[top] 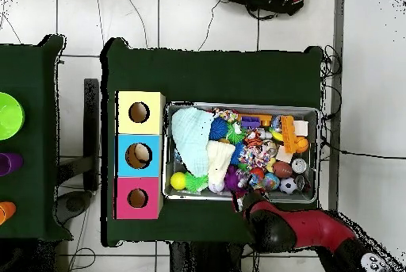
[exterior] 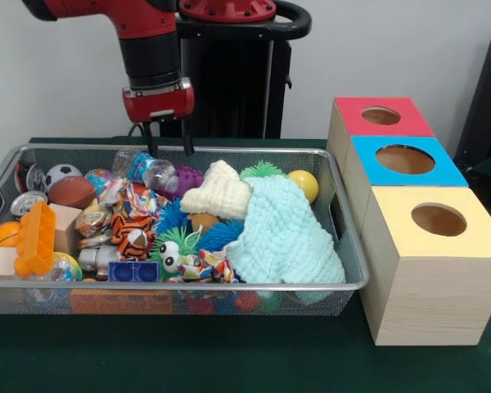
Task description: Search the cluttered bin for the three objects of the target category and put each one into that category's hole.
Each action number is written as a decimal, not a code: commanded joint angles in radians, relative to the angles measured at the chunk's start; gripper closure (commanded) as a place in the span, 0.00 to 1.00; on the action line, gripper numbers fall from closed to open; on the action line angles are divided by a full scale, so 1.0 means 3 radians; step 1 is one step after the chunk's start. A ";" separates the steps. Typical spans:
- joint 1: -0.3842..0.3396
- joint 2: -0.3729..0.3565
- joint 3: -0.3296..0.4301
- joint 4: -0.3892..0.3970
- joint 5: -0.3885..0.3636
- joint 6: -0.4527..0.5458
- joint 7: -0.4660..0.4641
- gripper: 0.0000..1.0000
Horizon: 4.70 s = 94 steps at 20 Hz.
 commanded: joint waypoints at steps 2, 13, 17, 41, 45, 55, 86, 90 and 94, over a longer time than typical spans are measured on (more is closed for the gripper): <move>-0.0400 -0.0010 0.0301 0.0122 -0.0237 0.0297 -0.0353 0.00; -0.0304 -0.0650 0.0716 0.0309 0.0436 0.0568 0.0014 0.00; -0.0099 -0.0639 0.0670 0.0207 0.0544 0.0516 0.0165 0.00; -0.0085 -0.0449 0.0795 -0.0551 0.0523 0.0817 -0.0314 0.00; -0.0191 -0.0447 0.0892 -0.0536 0.0522 0.0864 -0.0390 0.00; -0.0407 0.0057 0.1004 -0.0857 0.0018 0.0902 -0.0900 0.00; -0.1169 0.0223 0.1596 -0.0197 -0.0208 0.1530 -0.1370 0.00; -0.1165 0.0196 0.1652 -0.0161 -0.0209 0.1544 -0.1282 0.00; -0.1159 0.0226 0.1678 -0.0155 -0.0246 0.1528 -0.1223 0.00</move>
